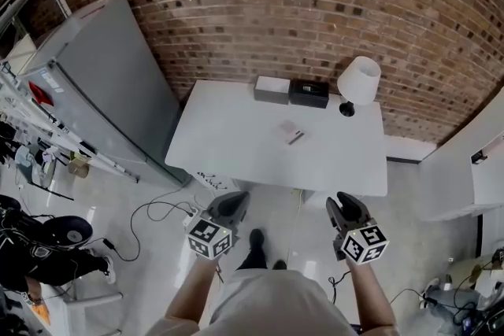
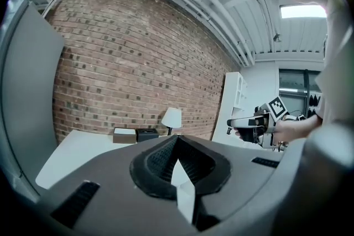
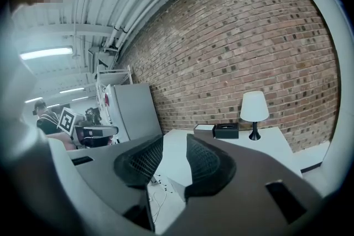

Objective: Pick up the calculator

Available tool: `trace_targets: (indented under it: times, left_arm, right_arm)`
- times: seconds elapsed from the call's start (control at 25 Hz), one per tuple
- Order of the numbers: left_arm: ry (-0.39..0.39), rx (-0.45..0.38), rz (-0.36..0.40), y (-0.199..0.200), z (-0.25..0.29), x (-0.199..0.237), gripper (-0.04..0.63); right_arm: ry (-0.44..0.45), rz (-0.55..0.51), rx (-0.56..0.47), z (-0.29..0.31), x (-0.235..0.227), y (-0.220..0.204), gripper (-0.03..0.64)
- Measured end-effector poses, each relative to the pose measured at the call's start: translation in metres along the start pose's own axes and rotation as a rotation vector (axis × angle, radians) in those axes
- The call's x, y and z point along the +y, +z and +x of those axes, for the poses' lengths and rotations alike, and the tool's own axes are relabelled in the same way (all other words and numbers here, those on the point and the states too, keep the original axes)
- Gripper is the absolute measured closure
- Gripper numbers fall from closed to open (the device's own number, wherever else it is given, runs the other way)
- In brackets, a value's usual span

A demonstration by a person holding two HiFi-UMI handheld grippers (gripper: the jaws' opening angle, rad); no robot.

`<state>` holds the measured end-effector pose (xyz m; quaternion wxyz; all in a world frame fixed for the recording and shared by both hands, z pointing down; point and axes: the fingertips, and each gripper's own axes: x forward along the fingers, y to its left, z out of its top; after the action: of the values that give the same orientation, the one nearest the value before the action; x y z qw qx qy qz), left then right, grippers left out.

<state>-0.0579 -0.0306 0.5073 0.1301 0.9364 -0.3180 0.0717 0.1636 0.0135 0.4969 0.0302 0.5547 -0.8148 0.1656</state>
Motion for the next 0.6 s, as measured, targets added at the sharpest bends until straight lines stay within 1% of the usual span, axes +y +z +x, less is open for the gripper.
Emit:
trace_targets:
  times: [0.16,0.44,0.6]
  left_arm:
    - [-0.038,0.02,-0.002,0.002,0.022,0.026,0.583]
    - [-0.083,0.04,-0.009,0.012,0.052,0.091,0.583]
    - [-0.116,0.049,-0.019,0.011,0.068,0.122,0.583]
  right_arm:
    - [-0.03,0.012,0.024,0.03,-0.008,0.0,0.471]
    - [-0.079,0.023,0.054,0.089,-0.012,0.007,0.471]
    - [-0.109,0.024,0.067,0.119,-0.016,0.009,0.471]
